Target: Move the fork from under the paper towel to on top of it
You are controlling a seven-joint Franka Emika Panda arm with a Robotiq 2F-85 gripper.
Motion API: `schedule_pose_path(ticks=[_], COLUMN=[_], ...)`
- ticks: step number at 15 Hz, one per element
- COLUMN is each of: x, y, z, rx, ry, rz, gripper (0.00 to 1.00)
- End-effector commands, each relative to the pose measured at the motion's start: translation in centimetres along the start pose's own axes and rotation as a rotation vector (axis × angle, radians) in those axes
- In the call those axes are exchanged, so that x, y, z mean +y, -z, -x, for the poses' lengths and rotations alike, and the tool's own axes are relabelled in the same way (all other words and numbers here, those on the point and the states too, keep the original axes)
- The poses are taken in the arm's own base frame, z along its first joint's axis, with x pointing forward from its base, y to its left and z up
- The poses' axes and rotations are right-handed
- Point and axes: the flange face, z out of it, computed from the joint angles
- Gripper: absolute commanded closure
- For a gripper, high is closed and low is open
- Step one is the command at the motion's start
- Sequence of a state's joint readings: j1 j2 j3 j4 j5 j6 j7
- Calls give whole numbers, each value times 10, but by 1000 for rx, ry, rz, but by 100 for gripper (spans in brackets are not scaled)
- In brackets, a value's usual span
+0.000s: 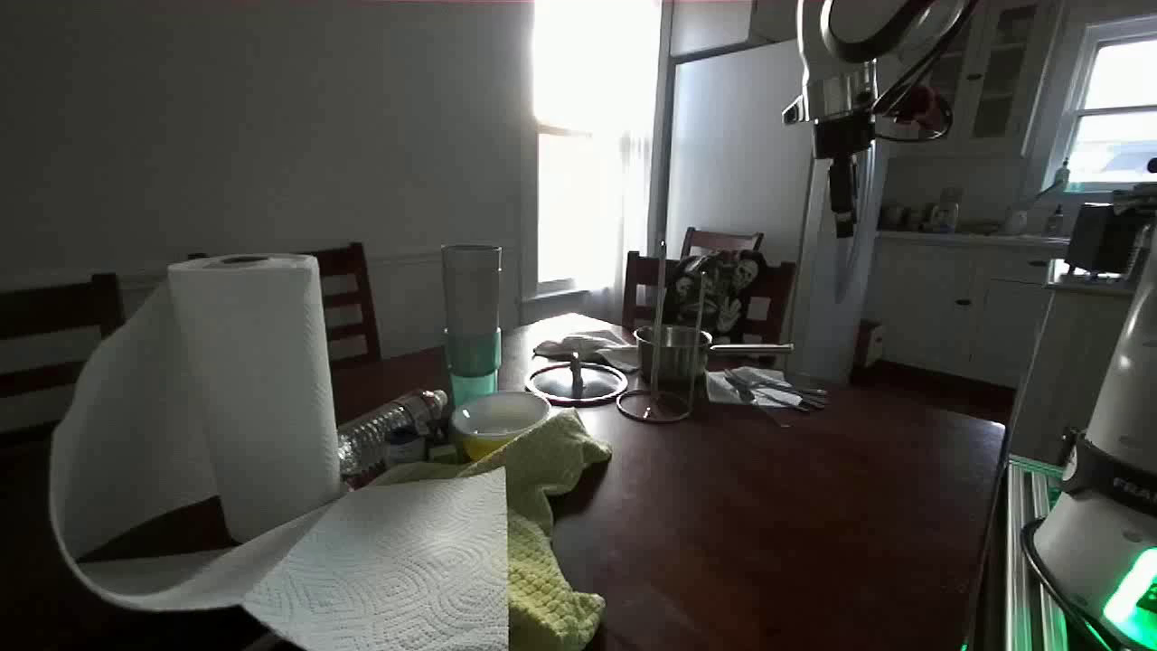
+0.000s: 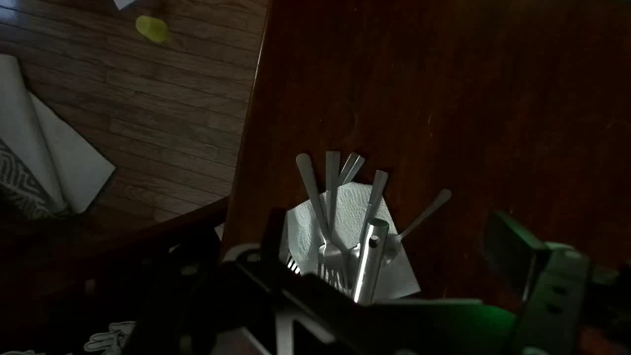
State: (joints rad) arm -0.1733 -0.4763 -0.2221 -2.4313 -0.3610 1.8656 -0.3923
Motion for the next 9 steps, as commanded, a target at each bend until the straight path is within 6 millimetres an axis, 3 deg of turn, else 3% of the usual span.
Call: schedule_pose_path(ticks=[1,6,9], x=[0,0,2], y=[0,0,-11], z=[0,0,-30], rx=[0,0,-55], ry=[0,0,-76], rz=[0,0,-27], gripper=[0,0,0])
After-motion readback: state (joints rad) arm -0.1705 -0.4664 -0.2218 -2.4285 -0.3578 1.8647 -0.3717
